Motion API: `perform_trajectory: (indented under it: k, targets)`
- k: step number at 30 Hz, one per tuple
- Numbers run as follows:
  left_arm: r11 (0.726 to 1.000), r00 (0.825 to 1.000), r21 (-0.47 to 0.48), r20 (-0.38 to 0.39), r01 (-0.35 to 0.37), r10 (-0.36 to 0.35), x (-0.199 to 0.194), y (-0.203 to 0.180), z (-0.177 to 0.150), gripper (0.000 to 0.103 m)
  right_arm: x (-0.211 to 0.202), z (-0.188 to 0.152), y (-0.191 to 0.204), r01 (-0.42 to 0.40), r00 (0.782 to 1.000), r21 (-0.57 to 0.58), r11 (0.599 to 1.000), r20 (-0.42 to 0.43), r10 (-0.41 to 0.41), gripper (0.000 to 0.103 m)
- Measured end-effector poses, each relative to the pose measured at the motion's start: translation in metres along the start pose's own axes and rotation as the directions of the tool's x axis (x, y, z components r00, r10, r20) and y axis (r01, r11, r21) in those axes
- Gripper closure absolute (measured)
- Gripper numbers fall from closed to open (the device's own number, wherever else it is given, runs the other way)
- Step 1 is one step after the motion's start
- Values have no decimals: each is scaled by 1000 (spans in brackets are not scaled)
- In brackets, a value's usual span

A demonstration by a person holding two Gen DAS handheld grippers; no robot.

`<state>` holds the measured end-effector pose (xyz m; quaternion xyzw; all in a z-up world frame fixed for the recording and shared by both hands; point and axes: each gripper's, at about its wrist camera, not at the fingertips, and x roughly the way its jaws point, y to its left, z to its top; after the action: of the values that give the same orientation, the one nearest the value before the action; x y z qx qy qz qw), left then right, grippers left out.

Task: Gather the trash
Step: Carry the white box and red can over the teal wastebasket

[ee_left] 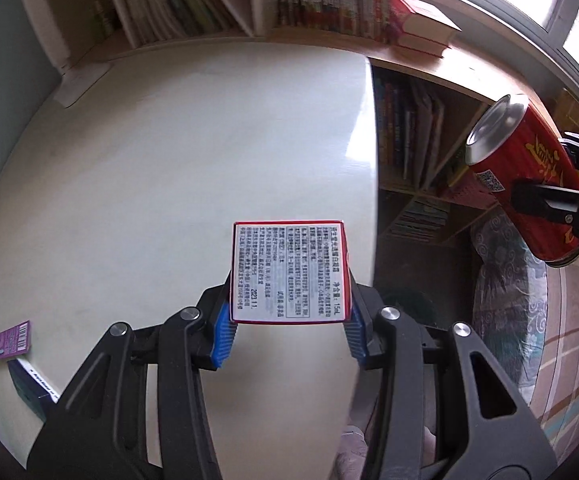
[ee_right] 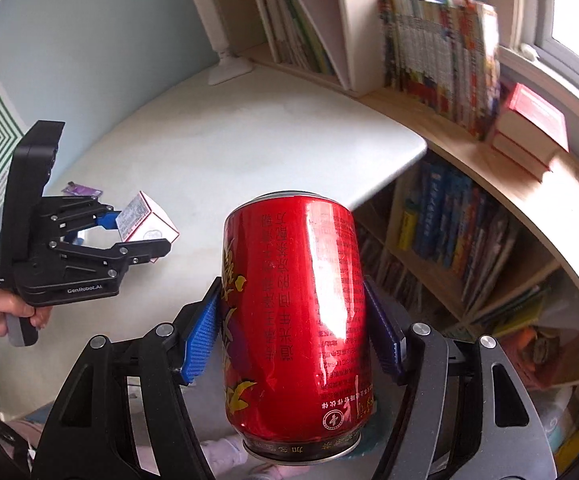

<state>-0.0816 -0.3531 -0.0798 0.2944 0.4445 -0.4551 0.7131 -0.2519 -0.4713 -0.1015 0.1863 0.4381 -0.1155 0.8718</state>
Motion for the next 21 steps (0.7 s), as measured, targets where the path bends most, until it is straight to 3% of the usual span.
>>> perform_trajectory:
  k: [11, 21]
  targets:
    - [988, 994, 133, -89, 73, -61, 39, -139, -60, 61, -40, -116, -71, 14, 999, 172, 985, -41, -8, 36]
    - [970, 980, 216, -189, 108, -67, 76, -209, -103, 61, -50, -198, -96, 12, 997, 265, 964, -80, 10, 36]
